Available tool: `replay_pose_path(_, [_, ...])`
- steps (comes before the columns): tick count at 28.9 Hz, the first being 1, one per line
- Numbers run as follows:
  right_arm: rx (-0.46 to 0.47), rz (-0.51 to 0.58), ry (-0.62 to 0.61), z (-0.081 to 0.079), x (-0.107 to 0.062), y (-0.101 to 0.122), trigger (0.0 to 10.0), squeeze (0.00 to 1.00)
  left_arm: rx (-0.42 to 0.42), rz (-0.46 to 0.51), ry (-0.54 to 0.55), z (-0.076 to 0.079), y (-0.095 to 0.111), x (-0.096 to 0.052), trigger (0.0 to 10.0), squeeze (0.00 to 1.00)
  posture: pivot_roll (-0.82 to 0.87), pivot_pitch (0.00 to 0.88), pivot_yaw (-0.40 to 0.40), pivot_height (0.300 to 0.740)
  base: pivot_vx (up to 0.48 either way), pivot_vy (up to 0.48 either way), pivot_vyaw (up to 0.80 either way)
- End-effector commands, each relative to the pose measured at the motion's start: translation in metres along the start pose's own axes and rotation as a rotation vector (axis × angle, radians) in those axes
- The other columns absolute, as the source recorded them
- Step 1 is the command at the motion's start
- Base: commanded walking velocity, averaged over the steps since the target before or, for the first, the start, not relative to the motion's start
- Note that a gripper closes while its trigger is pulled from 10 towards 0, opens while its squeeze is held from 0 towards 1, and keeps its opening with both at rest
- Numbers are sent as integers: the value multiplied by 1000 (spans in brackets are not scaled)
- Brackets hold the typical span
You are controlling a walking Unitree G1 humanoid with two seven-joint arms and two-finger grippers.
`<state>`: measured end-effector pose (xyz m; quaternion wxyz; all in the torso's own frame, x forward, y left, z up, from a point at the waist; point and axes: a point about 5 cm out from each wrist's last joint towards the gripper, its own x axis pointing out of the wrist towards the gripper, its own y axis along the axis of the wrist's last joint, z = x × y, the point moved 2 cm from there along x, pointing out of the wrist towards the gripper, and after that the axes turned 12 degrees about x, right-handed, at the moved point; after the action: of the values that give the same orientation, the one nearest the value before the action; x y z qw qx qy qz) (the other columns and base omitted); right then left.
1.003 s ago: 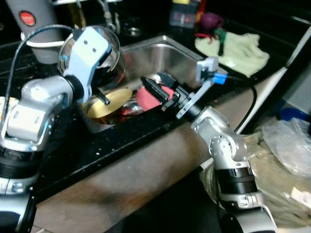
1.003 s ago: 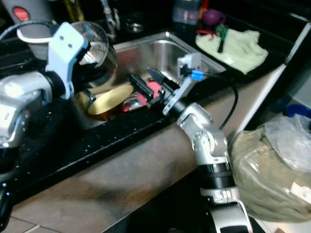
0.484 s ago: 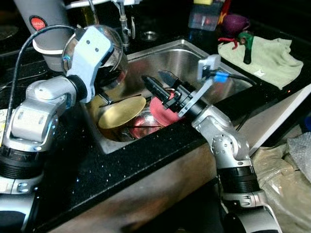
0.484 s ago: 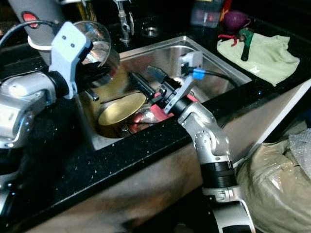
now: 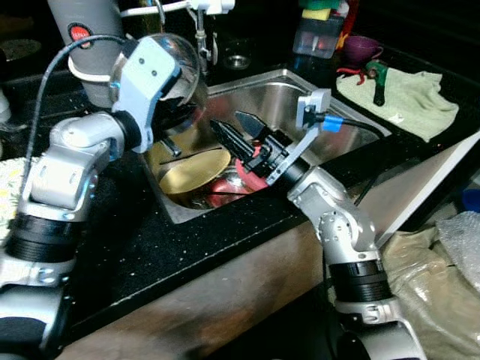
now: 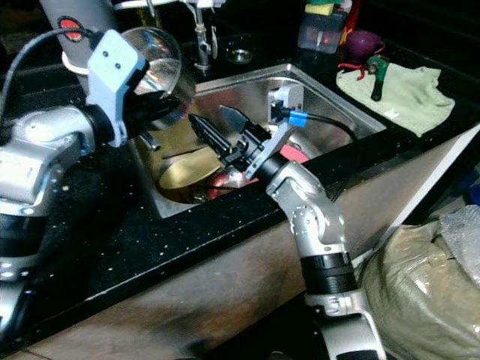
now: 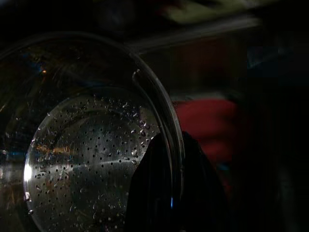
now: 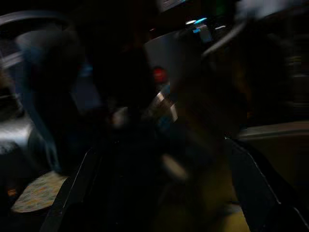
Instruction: Kitchen organization
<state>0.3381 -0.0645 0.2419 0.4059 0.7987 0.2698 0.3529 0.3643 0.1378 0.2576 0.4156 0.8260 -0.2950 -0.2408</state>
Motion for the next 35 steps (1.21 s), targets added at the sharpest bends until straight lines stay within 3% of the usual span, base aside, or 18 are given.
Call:
replay_pose_path(1, [-7,16,-20,2,-5,5,10000,0,6,-43,-88,13,-13,9,10000,0,43,39,9,732,0,0,0])
replay_pose_path(3, [-19,24,-29,3,-9,8,10000,0,20,-117,-131,18,-32,14,10000,0,37,46,17,732,0,0,0])
replay_pose_path(8, [-28,41,-49,6,-15,15,10000,0,17,-155,-176,22,-45,20,10000,0,31,58,23,732,0,0,0])
replay_pose_path(14, [-44,52,-69,5,-21,22,10000,0,87,-224,-271,31,-60,32,10000,0,14,80,38,732,0,0,0])
replay_pose_path(18, [-46,57,-74,4,-23,24,10000,0,88,-258,-293,36,-69,37,10000,0,13,85,41,732,0,0,0])
replay_pose_path(26, [-50,72,-66,-2,-23,29,10000,0,9,-195,-317,49,-73,48,10000,0,2,91,46,732,0,0,0])
replay_pose_path(35, [-46,71,-60,-6,-21,30,10000,0,11,-193,-351,61,-81,54,10000,0,4,88,42,732,0,0,0])
